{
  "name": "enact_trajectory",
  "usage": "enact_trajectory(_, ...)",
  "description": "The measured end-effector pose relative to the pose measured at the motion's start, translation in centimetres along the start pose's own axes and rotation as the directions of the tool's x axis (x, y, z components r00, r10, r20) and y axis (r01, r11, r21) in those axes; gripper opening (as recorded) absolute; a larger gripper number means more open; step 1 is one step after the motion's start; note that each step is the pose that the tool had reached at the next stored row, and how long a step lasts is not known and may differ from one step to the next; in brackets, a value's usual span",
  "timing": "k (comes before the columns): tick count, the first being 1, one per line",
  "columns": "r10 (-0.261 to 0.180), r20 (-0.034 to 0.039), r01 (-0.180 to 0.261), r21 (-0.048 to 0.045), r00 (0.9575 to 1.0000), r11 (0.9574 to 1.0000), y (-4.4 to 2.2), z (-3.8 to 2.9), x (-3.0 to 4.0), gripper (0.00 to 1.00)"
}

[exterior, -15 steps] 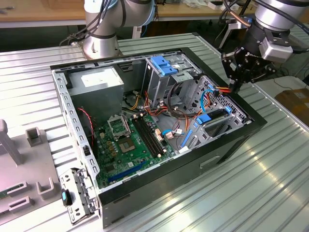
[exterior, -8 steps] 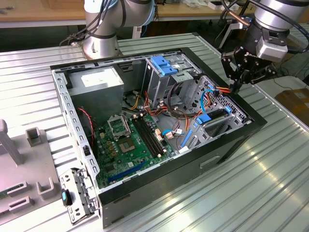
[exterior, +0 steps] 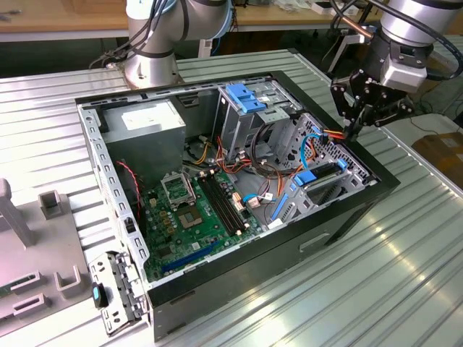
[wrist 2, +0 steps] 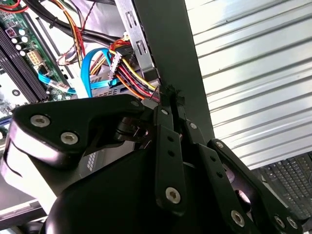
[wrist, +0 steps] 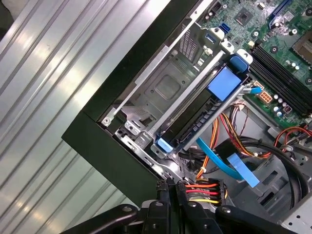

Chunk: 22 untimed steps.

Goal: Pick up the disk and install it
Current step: 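Insert the first disk wire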

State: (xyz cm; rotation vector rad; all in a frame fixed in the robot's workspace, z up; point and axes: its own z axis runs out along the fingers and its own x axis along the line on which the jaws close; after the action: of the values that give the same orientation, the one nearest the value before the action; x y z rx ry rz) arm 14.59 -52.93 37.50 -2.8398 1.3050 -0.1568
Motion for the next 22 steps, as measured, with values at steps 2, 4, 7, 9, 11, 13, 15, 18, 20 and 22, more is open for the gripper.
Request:
enact_trajectory(2, 0.010, -0.0006, -0.010, -0.0009, 1.0000, 1.0000, 0.07, -0.01, -0.06, 0.16)
enact_trajectory(4, 0.011, -0.0006, -0.011, -0.0009, 0.9999, 0.9999, 0.07, -0.01, -0.06, 0.16)
enact_trajectory(7, 0.013, -0.0007, -0.013, -0.0011, 0.9999, 0.9999, 0.08, -0.01, -0.06, 0.16)
enact_trajectory(9, 0.013, -0.0007, -0.013, -0.0011, 0.9999, 0.9999, 0.08, -0.01, -0.06, 0.16)
enact_trajectory(11, 0.013, -0.0007, -0.013, -0.0011, 0.9999, 0.9999, 0.08, -0.01, -0.06, 0.16)
enact_trajectory(13, 0.013, -0.0007, -0.013, -0.0011, 0.9999, 0.9999, 0.08, -0.01, -0.06, 0.16)
enact_trajectory(15, 0.013, -0.0007, -0.013, -0.0011, 0.9999, 0.9999, 0.08, -0.01, -0.06, 0.16)
enact_trajectory(18, 0.030, -0.0014, -0.030, -0.0025, 0.9996, 0.9996, 0.08, 0.00, -0.07, 0.16)
enact_trajectory(20, 0.054, -0.0030, -0.054, -0.0046, 0.9985, 0.9985, 0.08, -0.01, -0.07, 0.16)
enact_trajectory(22, 0.072, -0.0036, -0.072, -0.0057, 0.9974, 0.9974, 0.20, -0.04, -0.19, 0.16)
